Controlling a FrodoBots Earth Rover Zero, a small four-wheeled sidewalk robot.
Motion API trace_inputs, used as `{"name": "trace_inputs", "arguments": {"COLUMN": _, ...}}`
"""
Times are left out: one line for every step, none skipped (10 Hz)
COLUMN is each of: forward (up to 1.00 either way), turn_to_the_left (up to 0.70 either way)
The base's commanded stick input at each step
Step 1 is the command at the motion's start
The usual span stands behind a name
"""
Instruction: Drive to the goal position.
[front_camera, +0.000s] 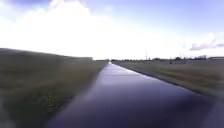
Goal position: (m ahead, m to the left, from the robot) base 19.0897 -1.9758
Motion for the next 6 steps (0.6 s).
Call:
{"name": "trace_inputs", "arguments": {"forward": 0.45, "turn_to_the_left": 0.00}}
{"name": "trace_inputs", "arguments": {"forward": 0.45, "turn_to_the_left": 0.00}}
{"name": "trace_inputs", "arguments": {"forward": 0.45, "turn_to_the_left": 0.00}}
{"name": "trace_inputs", "arguments": {"forward": 0.45, "turn_to_the_left": 0.00}}
{"name": "trace_inputs", "arguments": {"forward": 0.45, "turn_to_the_left": 0.00}}
{"name": "trace_inputs", "arguments": {"forward": 0.45, "turn_to_the_left": 0.00}}
